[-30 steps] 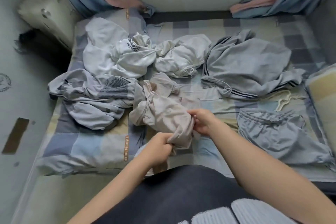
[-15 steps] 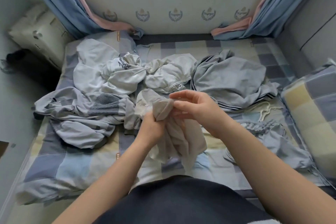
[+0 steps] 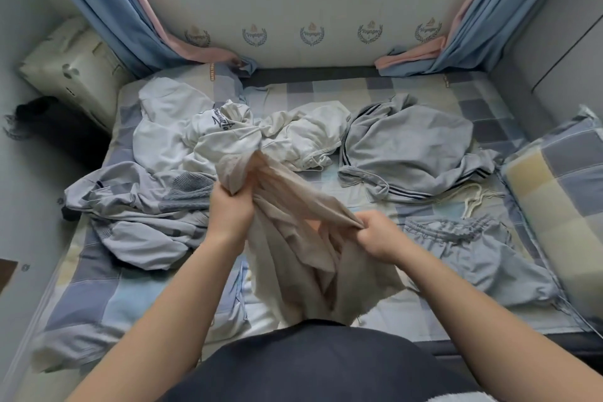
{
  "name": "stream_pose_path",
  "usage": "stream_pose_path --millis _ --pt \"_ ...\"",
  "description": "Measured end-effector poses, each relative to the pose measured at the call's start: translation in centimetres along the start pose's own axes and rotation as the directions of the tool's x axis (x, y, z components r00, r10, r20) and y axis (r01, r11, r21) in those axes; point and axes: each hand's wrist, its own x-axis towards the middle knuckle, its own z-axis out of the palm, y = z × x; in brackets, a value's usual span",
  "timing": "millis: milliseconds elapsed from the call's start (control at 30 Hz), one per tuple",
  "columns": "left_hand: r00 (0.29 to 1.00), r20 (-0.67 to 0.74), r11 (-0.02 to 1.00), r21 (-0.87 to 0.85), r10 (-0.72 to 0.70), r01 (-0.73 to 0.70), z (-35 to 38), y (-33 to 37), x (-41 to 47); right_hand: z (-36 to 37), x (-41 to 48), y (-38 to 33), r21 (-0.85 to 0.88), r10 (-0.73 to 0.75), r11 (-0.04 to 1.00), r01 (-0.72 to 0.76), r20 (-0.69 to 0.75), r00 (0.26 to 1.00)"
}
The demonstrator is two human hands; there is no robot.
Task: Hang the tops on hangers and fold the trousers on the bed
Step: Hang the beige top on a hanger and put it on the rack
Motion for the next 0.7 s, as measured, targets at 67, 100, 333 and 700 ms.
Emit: stream_pose_path --millis 67,100,333,700 --pt "0.999 0.022 0.990 0.137 0.043 -0.046 -0.1 -0.3 -0.3 -0.9 -0.5 -1.8 0.234 -0.017 0.972 0.024 -0.031 0.999" --pt "0.995 0.013 0.963 0.248 0.101 -0.101 0.2 -0.3 -0.8 -1.4 -0.5 -2.5 0.351 -0.027 0.935 0.044 -0.053 0.998" --pt "0.832 0.542 0.913 0.272 0.116 -0.305 3.6 -0.6 -7.4 -3.2 -0.5 -8.2 0.744 -0.012 0.665 0.072 -0.085 0.996" --pt "0.905 0.083 0.871 -0.247 -0.418 0.425 2.8 -0.6 -1.5 -1.4 -4.1 -4.3 0.440 -0.090 0.896 0.049 0.073 0.993"
